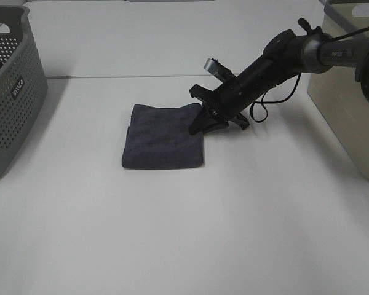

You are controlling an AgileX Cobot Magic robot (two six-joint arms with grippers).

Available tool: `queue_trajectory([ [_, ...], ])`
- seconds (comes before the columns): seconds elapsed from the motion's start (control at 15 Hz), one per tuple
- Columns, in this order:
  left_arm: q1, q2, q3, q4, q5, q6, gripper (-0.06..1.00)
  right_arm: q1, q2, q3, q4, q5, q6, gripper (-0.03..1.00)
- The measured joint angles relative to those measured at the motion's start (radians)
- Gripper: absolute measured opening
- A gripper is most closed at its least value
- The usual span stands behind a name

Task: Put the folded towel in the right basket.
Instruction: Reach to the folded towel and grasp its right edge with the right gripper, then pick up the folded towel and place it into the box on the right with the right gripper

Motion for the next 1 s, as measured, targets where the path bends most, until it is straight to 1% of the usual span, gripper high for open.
queue_trajectory([
  [0.07, 0.000, 0.000, 0.000, 0.000, 0.000, 0.000, 0.98, 0.000, 0.000, 0.000, 0.000, 0.001, 0.000, 0.03],
  [0.2, 0.000, 0.000, 0.000, 0.000, 0.000, 0.000, 0.98, 0.001, 0.000, -0.017, -0.005, 0.014, 0.000, 0.03],
  [0.4, 0.000, 0.000, 0.000, 0.000, 0.000, 0.000, 0.98, 0.001, -0.036, -0.072, -0.019, 0.083, 0.000, 0.03],
  [0.53, 0.000, 0.000, 0.000, 0.000, 0.000, 0.000, 0.98, 0.001, -0.111, -0.088, -0.060, 0.108, 0.004, 0.03],
  [0.8, 0.000, 0.000, 0.000, 0.000, 0.000, 0.000, 0.98, 0.001, -0.327, -0.093, -0.286, 0.122, 0.071, 0.03],
  [0.87, 0.000, 0.000, 0.000, 0.000, 0.000, 0.000, 0.98, -0.002, -0.387, -0.093, -0.336, 0.126, 0.073, 0.03],
  [0.93, 0.000, 0.000, 0.000, 0.000, 0.000, 0.000, 0.98, -0.006, -0.419, -0.093, -0.363, 0.128, 0.075, 0.03],
  [1.0, 0.000, 0.000, 0.000, 0.000, 0.000, 0.000, 0.98, -0.047, -0.543, -0.093, -0.419, 0.146, 0.084, 0.03],
])
